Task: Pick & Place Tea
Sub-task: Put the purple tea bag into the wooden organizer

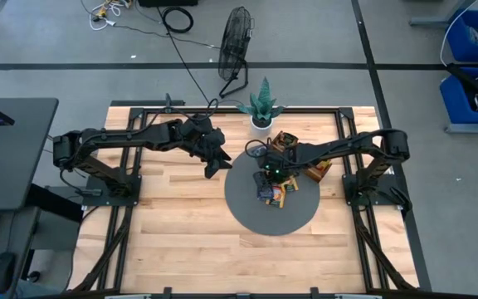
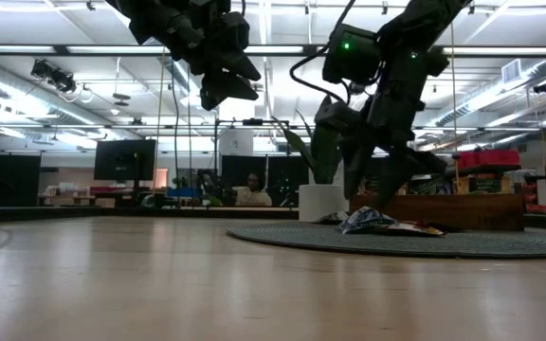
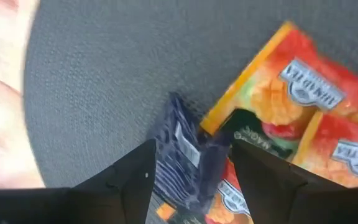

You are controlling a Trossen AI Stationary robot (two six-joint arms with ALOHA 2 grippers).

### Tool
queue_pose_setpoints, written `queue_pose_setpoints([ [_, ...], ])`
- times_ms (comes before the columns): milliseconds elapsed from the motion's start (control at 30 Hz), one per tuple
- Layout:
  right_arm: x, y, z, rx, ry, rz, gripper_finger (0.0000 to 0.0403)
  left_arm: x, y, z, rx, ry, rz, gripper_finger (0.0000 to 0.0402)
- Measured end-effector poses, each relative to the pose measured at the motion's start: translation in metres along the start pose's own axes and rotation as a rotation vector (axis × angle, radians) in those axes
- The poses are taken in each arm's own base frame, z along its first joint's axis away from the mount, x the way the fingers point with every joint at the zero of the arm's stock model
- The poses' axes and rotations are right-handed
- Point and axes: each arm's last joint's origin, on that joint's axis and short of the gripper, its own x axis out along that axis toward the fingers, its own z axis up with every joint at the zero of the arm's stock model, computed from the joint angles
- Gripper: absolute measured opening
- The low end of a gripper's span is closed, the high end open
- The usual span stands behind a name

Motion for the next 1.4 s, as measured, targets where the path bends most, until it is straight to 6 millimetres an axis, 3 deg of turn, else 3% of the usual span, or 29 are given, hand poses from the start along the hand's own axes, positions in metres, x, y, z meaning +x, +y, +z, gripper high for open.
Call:
queue_pose_setpoints([
  [333,0.014,0.000,-0.001,0.011,0.003,-0.029,0.0204,0.000,0.000,0.000,-0.006,0.000,0.000,0.0177],
  [467,0.014,0.000,-0.001,0.009,-0.003,-0.026,0.0158,0.000,0.000,0.000,-0.008,0.001,0.000,0.0177],
  [767,0.014,0.000,-0.001,-0.044,0.010,-0.019,0.0014,0.000,0.000,0.000,-0.009,0.000,0.005,0.0177],
  [933,0.010,0.004,0.000,-0.041,0.041,0.042,0.0005,0.000,0.000,0.000,-0.003,0.000,0.010,0.0177],
  [1133,-0.013,0.007,-0.001,-0.030,0.035,0.110,0.0002,0.000,0.000,0.000,0.042,0.000,0.009,0.0177],
  [1400,-0.072,0.005,0.002,0.057,-0.011,0.286,0.0001,0.000,-0.008,0.004,0.208,-0.049,-0.017,0.0177],
])
